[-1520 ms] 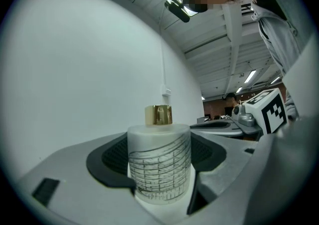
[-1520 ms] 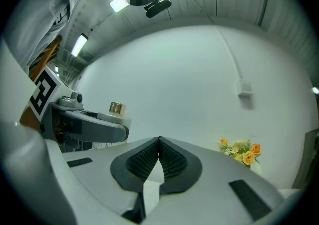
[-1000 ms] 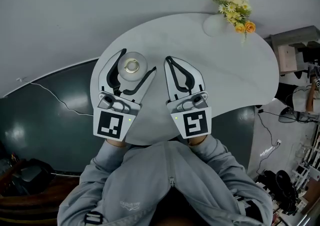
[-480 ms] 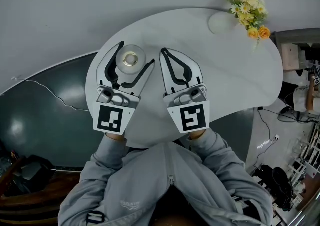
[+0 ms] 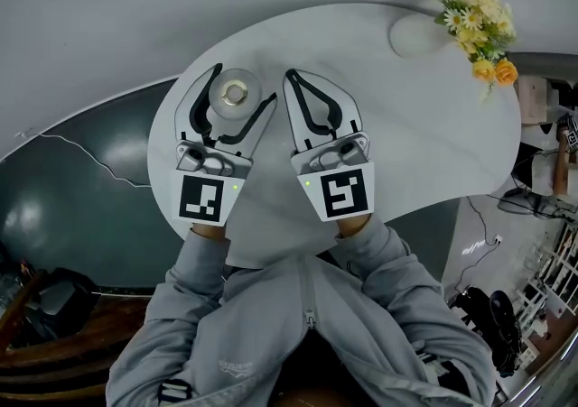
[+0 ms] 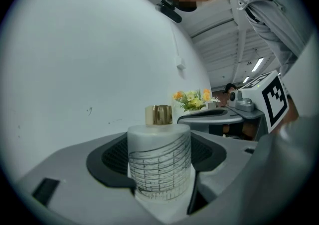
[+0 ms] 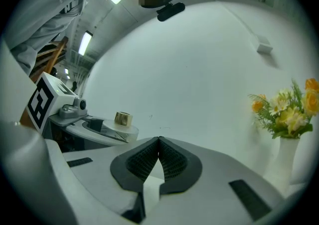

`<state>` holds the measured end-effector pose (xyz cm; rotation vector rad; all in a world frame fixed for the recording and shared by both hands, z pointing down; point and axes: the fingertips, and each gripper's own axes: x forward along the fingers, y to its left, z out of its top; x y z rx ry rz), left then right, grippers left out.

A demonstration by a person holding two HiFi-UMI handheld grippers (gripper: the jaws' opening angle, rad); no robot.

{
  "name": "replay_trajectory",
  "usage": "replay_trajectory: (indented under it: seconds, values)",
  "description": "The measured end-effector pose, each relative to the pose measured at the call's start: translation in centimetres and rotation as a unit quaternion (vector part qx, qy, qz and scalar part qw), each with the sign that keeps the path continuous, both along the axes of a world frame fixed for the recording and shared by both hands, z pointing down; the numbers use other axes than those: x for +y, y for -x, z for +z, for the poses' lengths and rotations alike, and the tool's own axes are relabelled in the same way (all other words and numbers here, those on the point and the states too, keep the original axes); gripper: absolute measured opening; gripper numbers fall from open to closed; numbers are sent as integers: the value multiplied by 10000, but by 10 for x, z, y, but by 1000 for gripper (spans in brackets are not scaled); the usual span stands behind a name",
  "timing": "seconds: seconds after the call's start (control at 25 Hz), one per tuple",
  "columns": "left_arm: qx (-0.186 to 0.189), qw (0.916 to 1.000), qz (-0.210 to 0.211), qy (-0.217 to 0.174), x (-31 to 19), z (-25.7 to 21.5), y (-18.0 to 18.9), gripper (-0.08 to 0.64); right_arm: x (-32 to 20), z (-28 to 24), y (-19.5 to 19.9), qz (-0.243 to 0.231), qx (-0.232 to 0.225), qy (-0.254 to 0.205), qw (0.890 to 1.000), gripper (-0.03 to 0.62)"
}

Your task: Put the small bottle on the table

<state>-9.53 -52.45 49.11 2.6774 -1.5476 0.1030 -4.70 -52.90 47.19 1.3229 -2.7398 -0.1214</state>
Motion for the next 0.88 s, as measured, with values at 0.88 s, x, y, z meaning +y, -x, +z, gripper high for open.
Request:
replay_trajectory:
  seconds: [0.88]
  values:
    - [-448, 9978, -17, 494, -42, 90, -2, 333, -40, 76, 6, -74, 61, 500, 9987, 26]
